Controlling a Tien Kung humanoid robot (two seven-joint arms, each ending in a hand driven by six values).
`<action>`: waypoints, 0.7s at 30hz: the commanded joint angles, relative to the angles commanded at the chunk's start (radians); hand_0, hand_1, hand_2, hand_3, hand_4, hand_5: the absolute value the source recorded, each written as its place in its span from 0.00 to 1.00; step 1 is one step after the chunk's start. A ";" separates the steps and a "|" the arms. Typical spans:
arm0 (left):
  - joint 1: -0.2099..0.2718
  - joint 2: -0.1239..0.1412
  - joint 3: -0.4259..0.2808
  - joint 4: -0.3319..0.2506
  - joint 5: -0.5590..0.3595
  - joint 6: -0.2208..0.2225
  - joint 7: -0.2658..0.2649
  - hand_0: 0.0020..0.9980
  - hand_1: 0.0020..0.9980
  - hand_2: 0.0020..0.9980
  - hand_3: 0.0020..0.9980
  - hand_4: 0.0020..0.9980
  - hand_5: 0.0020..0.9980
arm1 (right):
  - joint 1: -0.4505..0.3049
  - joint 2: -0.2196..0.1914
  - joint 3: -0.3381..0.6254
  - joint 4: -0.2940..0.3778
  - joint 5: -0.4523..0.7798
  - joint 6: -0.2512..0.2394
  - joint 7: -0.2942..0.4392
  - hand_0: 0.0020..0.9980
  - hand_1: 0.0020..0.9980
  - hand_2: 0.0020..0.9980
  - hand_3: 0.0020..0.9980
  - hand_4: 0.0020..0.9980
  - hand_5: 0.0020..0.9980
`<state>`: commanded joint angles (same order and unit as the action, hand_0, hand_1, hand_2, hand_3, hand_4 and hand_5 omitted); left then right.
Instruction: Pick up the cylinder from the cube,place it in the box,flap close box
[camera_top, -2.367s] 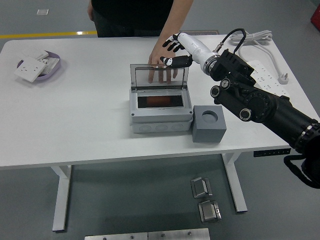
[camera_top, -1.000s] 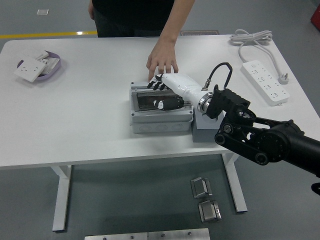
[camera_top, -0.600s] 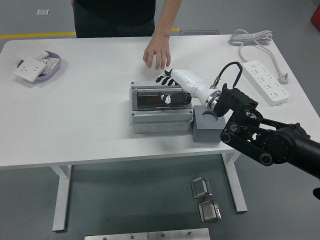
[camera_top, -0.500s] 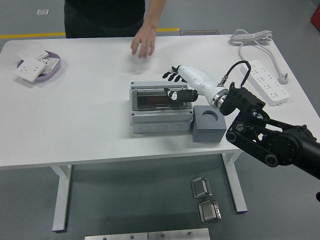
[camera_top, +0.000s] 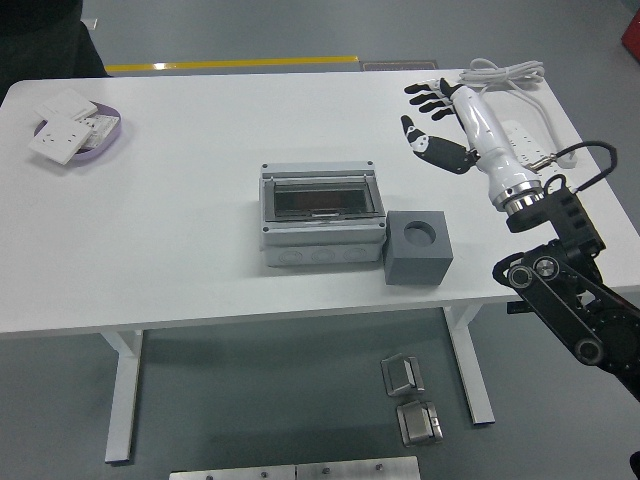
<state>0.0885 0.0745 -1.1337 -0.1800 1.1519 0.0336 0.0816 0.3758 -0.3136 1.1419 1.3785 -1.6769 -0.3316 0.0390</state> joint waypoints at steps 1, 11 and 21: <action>0.000 0.000 0.001 0.000 -0.001 0.000 -0.001 0.60 0.62 0.61 0.61 0.66 0.30 | -0.033 0.001 0.047 -0.003 0.024 -0.006 0.017 0.57 0.62 0.65 0.69 0.59 0.27; 0.002 0.001 0.003 0.000 -0.002 0.002 -0.001 0.60 0.62 0.61 0.61 0.66 0.30 | -0.191 0.042 0.294 -0.027 0.222 -0.011 0.143 0.59 0.62 0.65 0.69 0.58 0.26; 0.004 0.007 0.002 0.000 0.002 0.001 0.000 0.60 0.62 0.61 0.61 0.66 0.30 | -0.208 0.077 0.331 -0.049 0.348 -0.011 0.203 0.60 0.63 0.65 0.68 0.59 0.25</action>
<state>0.0928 0.0816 -1.1320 -0.1800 1.1544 0.0350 0.0817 0.1677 -0.2370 1.4728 1.3299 -1.3287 -0.3422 0.2424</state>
